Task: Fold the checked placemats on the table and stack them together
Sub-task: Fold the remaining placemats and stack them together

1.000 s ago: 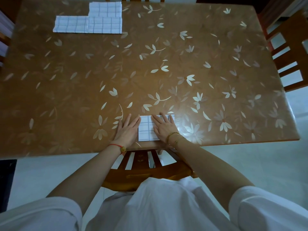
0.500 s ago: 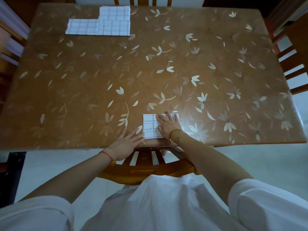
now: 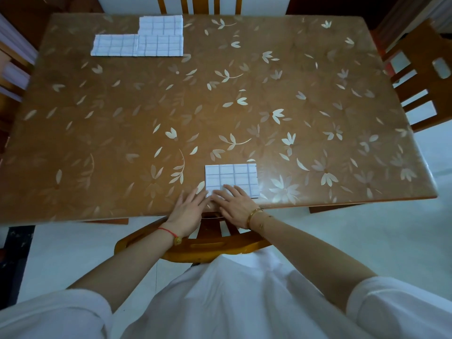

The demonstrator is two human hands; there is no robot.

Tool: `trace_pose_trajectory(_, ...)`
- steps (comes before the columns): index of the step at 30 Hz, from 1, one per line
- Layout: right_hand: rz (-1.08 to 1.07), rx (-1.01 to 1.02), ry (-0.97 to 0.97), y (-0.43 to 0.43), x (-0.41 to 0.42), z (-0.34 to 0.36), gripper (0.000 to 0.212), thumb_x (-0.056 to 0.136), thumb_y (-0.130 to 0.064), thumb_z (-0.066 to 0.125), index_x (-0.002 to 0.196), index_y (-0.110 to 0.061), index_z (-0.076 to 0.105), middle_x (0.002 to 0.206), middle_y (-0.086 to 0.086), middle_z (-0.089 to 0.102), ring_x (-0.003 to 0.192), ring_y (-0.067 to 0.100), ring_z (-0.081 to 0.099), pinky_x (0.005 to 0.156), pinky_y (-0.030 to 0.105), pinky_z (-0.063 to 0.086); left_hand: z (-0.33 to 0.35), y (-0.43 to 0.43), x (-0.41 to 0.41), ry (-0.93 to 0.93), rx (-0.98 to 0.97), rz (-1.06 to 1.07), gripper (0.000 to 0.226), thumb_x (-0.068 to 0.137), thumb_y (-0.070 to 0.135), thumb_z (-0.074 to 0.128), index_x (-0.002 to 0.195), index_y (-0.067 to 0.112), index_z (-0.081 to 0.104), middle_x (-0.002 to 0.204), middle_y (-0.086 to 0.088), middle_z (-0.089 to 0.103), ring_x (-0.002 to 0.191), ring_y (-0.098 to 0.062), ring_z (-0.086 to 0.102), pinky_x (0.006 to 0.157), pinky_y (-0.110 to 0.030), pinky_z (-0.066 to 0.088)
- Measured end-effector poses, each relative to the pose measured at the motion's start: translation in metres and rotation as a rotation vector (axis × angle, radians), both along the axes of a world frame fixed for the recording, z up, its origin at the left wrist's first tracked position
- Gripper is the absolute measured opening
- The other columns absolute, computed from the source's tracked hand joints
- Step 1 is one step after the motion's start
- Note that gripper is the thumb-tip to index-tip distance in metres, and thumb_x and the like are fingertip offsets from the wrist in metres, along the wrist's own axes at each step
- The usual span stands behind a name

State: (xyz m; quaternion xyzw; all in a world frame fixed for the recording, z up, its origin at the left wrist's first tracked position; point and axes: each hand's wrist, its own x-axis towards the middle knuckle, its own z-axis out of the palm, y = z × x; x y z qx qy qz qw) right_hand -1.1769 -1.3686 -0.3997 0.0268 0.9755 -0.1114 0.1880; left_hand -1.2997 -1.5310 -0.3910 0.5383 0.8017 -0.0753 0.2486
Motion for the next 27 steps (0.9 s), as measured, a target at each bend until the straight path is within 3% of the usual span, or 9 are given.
trace_pose_trajectory(2,0.03,0.042,-0.034,-0.002,0.003,0.0,0.05,0.102,-0.036,0.03,0.15,-0.022,0.029,0.156,0.0,0.029,0.143,0.031,0.022,0.119,0.05,0.015,-0.001,0.0,0.001,-0.008,-0.019,0.023,0.067,0.098,0.009,0.042,0.157,0.025,0.014,0.165,0.005,0.006,0.152,-0.026,-0.001,0.12,-0.057,0.006)
trace_pose_trajectory(7,0.074,0.129,-0.069,0.006,0.009,0.003,0.047,0.101,-0.037,0.032,0.147,-0.026,0.032,0.152,-0.002,0.031,0.14,0.031,0.024,0.118,0.055,0.011,-0.001,0.0,0.001,-0.025,-0.05,0.034,0.068,0.098,0.009,0.041,0.157,0.027,0.013,0.165,0.007,0.003,0.151,-0.028,-0.003,0.119,-0.058,0.006)
trace_pose_trajectory(12,-0.001,0.095,-0.054,0.034,0.03,0.008,0.057,0.092,-0.041,0.013,0.132,-0.03,0.051,0.139,-0.005,0.046,0.133,0.025,0.033,0.116,0.047,0.017,0.001,0.0,-0.003,-0.023,-0.092,0.018,0.071,0.097,0.009,0.042,0.157,0.03,0.011,0.165,0.008,0.001,0.151,-0.03,-0.005,0.118,-0.06,0.002)
trace_pose_trajectory(19,-0.124,0.045,-0.149,0.089,0.053,0.02,0.044,0.1,-0.035,0.028,0.118,-0.026,0.067,0.129,-0.008,0.055,0.122,0.017,0.039,0.109,0.036,0.021,0.001,0.002,-0.003,-0.033,-0.116,0.023,0.069,0.097,0.01,0.041,0.157,0.029,0.012,0.165,0.007,0.0,0.151,-0.029,-0.005,0.119,-0.059,0.001)
trace_pose_trajectory(21,-0.142,0.03,-0.169,0.096,0.06,0.02,0.042,0.1,-0.034,0.029,0.118,-0.028,0.067,0.129,-0.01,0.055,0.122,0.016,0.039,0.106,0.036,0.023,0.002,0.005,-0.004,-0.041,-0.088,0.018,0.063,0.099,0.012,0.04,0.156,0.028,0.019,0.165,0.005,0.006,0.151,-0.029,0.001,0.12,-0.056,0.006)
trace_pose_trajectory(24,-0.232,-0.006,-0.112,0.096,0.059,0.016,0.043,0.098,-0.033,0.031,0.106,-0.022,0.071,0.117,-0.005,0.061,0.11,0.017,0.048,0.098,0.035,0.035,0.002,0.008,-0.005,-0.088,0.032,0.066,0.05,0.1,0.015,0.041,0.15,0.023,0.039,0.16,0.002,0.024,0.145,-0.025,0.02,0.116,-0.048,0.026)
trace_pose_trajectory(27,-0.598,-0.129,0.046,0.093,0.047,0.013,0.038,0.096,-0.03,0.036,0.084,-0.009,0.065,0.09,0.007,0.063,0.082,0.022,0.056,0.075,0.035,0.049,-0.004,0.017,-0.004,-0.218,0.216,0.328,0.035,0.1,0.013,0.045,0.132,0.018,0.058,0.144,0.001,0.044,0.126,-0.021,0.044,0.105,-0.039,0.043)
